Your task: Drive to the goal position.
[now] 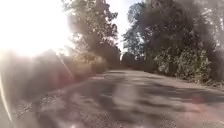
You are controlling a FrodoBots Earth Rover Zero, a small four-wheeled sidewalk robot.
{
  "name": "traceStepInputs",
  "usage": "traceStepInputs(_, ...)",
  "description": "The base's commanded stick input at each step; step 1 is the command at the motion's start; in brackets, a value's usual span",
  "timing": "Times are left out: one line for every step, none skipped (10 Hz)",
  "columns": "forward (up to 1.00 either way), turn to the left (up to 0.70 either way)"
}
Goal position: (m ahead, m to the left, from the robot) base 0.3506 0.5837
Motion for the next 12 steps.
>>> traceStepInputs(0.05,0.00)
traceStepInputs(0.05,0.00)
traceStepInputs(0.05,0.00)
traceStepInputs(0.05,0.00)
traceStepInputs(0.05,0.00)
traceStepInputs(0.05,0.00)
traceStepInputs(0.06,0.00)
traceStepInputs(0.05,0.00)
traceStepInputs(0.05,0.00)
traceStepInputs(0.05,0.00)
traceStepInputs(0.05,0.00)
traceStepInputs(0.05,0.00)
